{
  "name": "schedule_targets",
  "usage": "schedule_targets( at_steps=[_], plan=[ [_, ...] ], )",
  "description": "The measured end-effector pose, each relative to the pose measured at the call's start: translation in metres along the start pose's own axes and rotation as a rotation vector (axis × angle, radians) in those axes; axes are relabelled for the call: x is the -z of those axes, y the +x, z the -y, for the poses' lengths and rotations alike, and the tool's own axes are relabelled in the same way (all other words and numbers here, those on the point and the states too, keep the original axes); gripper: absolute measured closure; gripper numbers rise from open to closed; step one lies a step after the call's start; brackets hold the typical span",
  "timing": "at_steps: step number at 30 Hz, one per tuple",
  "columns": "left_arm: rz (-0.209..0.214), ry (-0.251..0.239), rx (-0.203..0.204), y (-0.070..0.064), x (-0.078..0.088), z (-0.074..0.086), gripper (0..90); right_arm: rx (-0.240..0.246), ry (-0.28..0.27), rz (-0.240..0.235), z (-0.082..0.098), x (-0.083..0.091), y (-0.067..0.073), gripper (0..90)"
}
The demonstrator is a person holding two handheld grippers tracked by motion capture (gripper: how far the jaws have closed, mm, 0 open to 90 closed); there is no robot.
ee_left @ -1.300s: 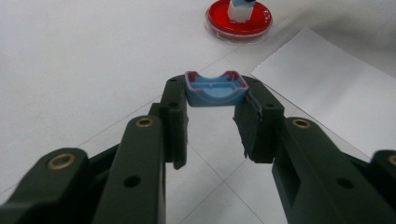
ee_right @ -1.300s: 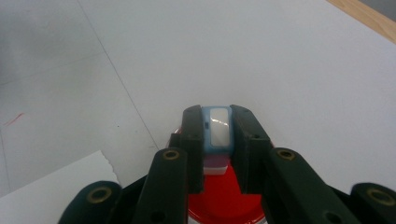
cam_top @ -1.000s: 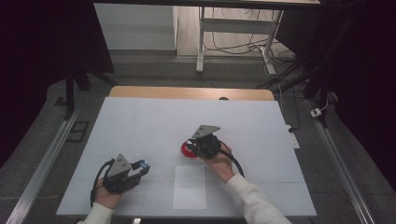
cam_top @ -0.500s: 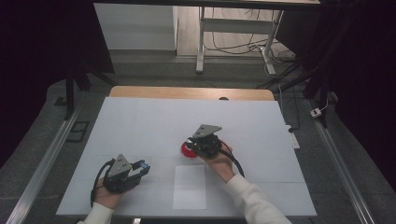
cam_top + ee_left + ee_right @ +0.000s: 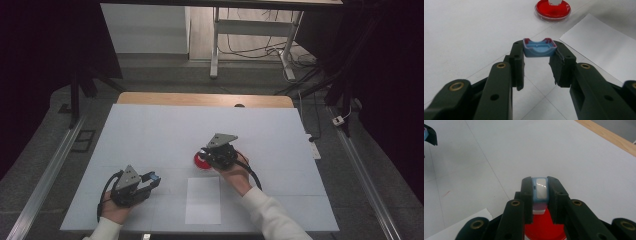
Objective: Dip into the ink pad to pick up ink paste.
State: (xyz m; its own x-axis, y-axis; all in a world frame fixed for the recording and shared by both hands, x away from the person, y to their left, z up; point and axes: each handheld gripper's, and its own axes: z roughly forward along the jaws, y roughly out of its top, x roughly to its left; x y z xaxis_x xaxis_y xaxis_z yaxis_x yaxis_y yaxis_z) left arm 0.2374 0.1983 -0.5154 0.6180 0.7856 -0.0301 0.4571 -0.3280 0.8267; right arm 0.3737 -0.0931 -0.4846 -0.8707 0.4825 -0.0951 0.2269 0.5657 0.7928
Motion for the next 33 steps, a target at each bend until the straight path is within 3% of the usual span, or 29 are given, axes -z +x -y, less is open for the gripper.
schedule_targets(
  at_steps=[18, 33],
  plan=[
    [-0.001, -0.001, -0.001, 0.0005, 0.0000, 0.0001, 64.2, -0.006, 0.002, -0.009, 0.0003, 0.0006, 0.0003, 74.8],
    [0.000, -0.007, 0.004, 0.0010, 0.0006, 0.0000, 64.2, -0.029, -0.034, -0.029, -0.0015, 0.0082, 0.0019, 74.9]
  ],
)
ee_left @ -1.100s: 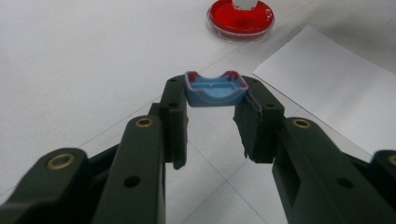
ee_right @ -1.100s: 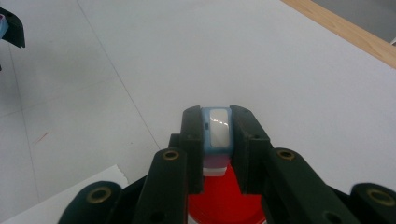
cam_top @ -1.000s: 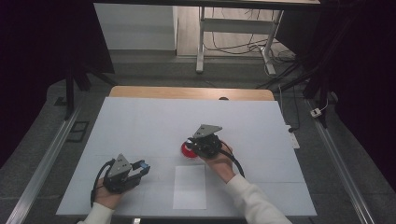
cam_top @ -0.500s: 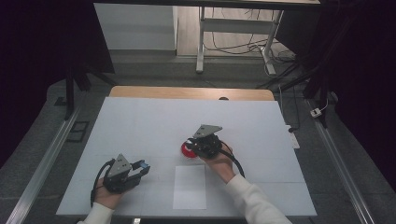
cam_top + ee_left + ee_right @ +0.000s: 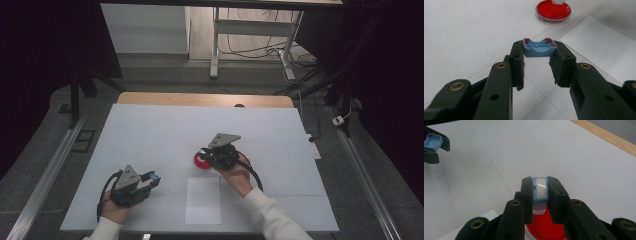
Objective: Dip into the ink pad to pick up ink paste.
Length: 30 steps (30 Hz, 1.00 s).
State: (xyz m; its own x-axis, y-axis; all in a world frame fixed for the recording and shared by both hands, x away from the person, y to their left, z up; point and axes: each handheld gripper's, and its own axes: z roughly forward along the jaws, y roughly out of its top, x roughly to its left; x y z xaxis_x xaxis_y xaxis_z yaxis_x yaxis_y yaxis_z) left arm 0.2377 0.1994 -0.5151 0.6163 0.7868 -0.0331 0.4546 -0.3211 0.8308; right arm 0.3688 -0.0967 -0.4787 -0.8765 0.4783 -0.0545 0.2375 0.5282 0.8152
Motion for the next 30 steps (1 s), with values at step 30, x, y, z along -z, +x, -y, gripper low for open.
schedule_targets(
  at_steps=[30],
  plan=[
    [0.006, -0.012, 0.012, 0.002, -0.002, -0.002, 64.3, -0.017, -0.018, -0.038, 0.003, 0.017, 0.010, 74.8]
  ],
)
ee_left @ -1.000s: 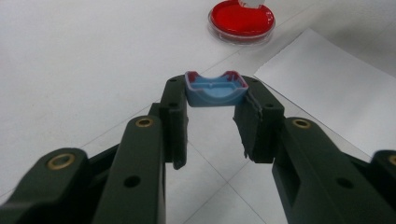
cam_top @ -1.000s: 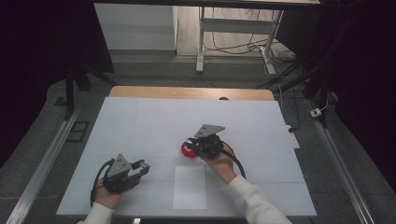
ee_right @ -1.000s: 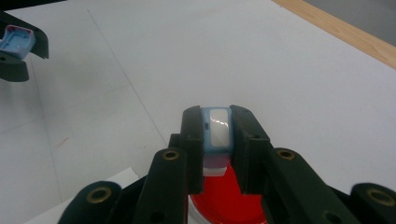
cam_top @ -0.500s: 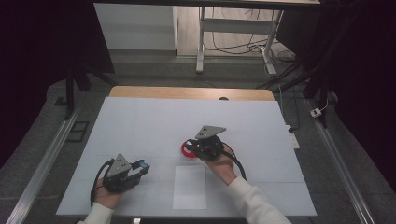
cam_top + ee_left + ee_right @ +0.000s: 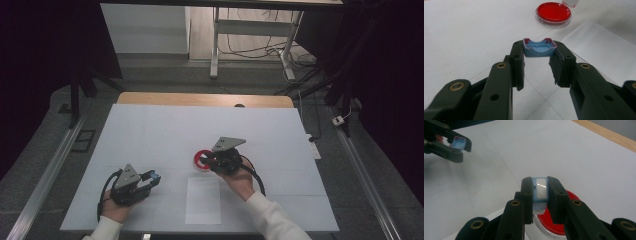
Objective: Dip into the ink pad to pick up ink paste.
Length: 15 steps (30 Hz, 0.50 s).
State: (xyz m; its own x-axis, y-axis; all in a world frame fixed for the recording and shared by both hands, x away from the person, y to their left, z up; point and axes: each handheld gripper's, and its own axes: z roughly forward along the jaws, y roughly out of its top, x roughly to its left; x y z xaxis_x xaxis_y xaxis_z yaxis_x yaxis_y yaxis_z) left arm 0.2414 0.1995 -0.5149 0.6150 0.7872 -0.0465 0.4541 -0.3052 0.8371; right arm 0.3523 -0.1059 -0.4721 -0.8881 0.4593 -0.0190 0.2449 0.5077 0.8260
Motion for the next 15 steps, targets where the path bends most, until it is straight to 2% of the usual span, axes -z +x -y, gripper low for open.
schedule_targets(
  at_steps=[6, 15],
  plan=[
    [0.010, 0.002, -0.009, -0.002, -0.002, -0.002, 64.3, -0.022, -0.007, -0.014, 0.005, 0.010, 0.005, 74.8],
    [0.008, 0.004, -0.017, -0.005, -0.002, -0.004, 64.3, 0.000, -0.013, -0.035, 0.012, 0.023, 0.020, 74.8]
  ],
)
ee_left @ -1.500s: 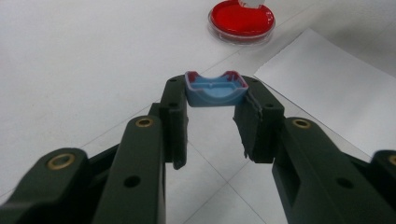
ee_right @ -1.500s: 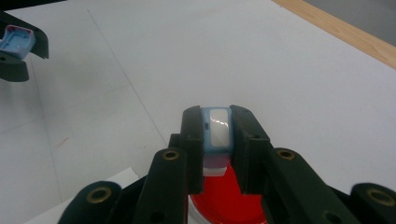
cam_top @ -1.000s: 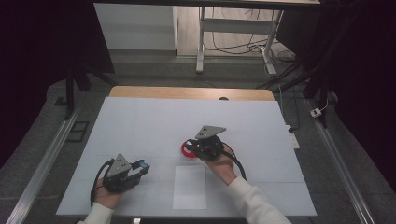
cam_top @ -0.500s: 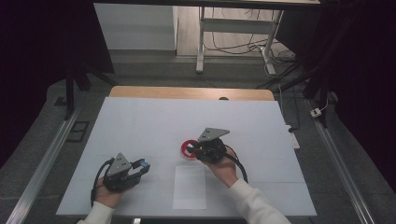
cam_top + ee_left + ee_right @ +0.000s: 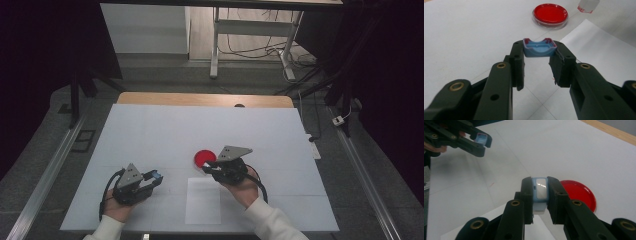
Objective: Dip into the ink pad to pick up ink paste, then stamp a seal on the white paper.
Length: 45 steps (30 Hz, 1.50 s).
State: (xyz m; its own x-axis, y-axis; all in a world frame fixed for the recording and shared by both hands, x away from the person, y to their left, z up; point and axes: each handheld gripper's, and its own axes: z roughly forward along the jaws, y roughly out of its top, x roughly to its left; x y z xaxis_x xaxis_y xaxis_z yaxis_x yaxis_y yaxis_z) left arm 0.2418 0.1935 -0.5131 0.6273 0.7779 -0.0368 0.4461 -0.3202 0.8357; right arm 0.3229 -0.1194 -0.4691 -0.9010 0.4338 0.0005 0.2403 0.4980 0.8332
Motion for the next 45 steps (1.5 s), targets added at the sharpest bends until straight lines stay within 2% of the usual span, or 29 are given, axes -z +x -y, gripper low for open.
schedule_targets(
  at_steps=[6, 13, 32, 39, 45],
  plan=[
    [0.005, 0.001, -0.003, -0.003, -0.002, -0.002, 64.3, 0.013, -0.009, -0.012, 0.000, 0.003, 0.005, 74.8],
    [0.021, 0.002, -0.019, -0.013, -0.008, -0.007, 64.3, 0.008, -0.012, -0.013, 0.001, 0.004, 0.006, 74.9],
    [0.068, 0.018, -0.077, -0.039, -0.037, -0.022, 64.3, -0.004, -0.009, -0.005, 0.005, 0.006, 0.009, 74.8],
    [0.069, 0.027, -0.088, -0.042, -0.041, -0.024, 64.3, -0.008, -0.007, -0.015, 0.007, 0.005, 0.010, 74.8],
    [0.068, 0.026, -0.085, -0.040, -0.040, -0.024, 64.3, -0.005, 0.047, -0.041, 0.016, 0.000, 0.016, 74.8]
  ],
)
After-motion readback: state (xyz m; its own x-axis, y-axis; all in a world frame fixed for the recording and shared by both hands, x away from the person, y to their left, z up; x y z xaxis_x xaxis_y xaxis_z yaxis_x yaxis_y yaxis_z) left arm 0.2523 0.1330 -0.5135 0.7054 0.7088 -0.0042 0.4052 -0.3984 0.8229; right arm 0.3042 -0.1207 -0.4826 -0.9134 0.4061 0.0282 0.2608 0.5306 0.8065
